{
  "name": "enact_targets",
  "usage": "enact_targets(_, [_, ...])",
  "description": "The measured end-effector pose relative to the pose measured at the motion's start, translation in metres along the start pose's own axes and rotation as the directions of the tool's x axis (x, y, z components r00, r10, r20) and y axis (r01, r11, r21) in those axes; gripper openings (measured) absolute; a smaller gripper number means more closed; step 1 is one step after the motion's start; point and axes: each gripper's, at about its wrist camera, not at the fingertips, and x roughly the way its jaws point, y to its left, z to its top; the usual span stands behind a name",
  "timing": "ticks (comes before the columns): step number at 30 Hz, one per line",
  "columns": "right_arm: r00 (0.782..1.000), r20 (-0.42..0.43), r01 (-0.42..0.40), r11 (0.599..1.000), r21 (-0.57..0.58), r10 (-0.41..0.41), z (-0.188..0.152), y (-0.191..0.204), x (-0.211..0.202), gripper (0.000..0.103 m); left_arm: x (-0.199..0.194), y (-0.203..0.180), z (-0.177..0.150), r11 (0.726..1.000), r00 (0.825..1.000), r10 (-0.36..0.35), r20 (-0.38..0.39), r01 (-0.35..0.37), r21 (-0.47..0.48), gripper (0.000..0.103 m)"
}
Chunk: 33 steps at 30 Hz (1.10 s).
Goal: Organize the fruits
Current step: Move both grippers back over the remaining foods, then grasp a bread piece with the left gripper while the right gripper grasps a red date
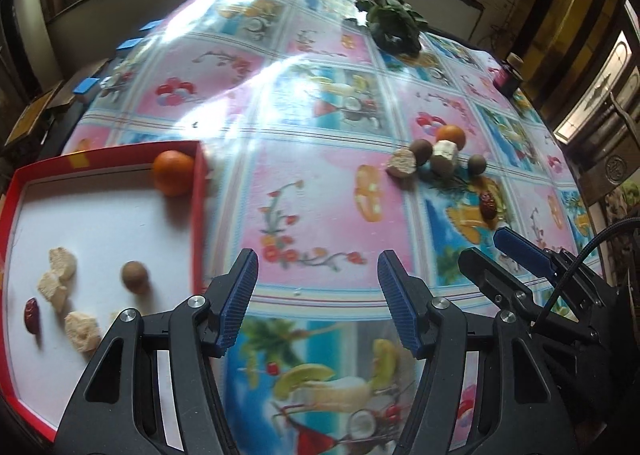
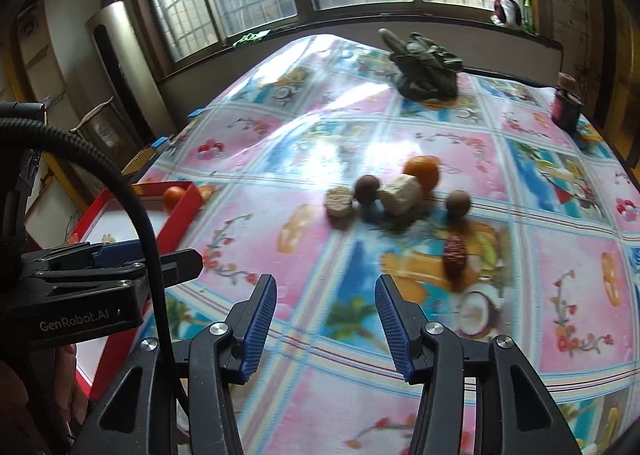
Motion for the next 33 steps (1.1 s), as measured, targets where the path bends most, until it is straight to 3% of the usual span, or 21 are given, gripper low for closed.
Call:
enact_targets(11, [0.997, 0.0, 0.08, 0.996, 0.05, -0.08, 0.0, -0.061, -0.009, 0.051, 0.038, -0.043, 0.035, 0.994, 0.997, -0.049, -0.063, 0.055, 0.099, 0.062])
enact_targets(16, [0.997, 0.012, 0.074, 0.996, 0.058, -0.074, 0.003, -0.072, -0.011, 0.051, 0.065, -0.055, 0.052, 0.986, 0.996, -0.033, -0.081, 0.045, 0.16, 0.062])
enact_targets(25, [0.997, -0.019, 0.074, 0.996, 0.056, -0.073, 0.005, -0.081, 0.002, 0.051, 0.09, -0.06, 0.068, 0.982, 0.998, -0.024, -0.064, 0.035, 0.183, 0.062])
enact_targets(26, [0.997, -0.024, 0.073, 0.996, 0.058, -0.072, 0.006, -0.082, 0.004, 0.051, 0.09, -0.061, 0.068, 0.981, 0.999, -0.016, -0.05, 0.026, 0.195, 0.06])
enact_targets(28, [0.997, -0.033, 0.076, 0.995, 0.058, -0.074, 0.007, -0.082, 0.007, 0.051, 0.09, -0.063, 0.068, 0.976, 0.999, 0.01, -0.031, -0.003, 0.22, 0.038])
enact_targets(30, [0.996, -0.038, 0.08, 0.996, 0.051, -0.078, 0.008, -0.081, 0.009, 0.051, 0.091, -0.061, 0.069, 0.976, 1.0, 0.013, -0.021, -0.008, 0.218, 0.023])
enact_targets(33, [0.996, -0.04, 0.075, 0.996, 0.043, -0.074, 0.011, -0.078, 0.011, 0.051, 0.091, -0.058, 0.07, 0.977, 1.0, -0.001, -0.029, 0.007, 0.213, 0.023])
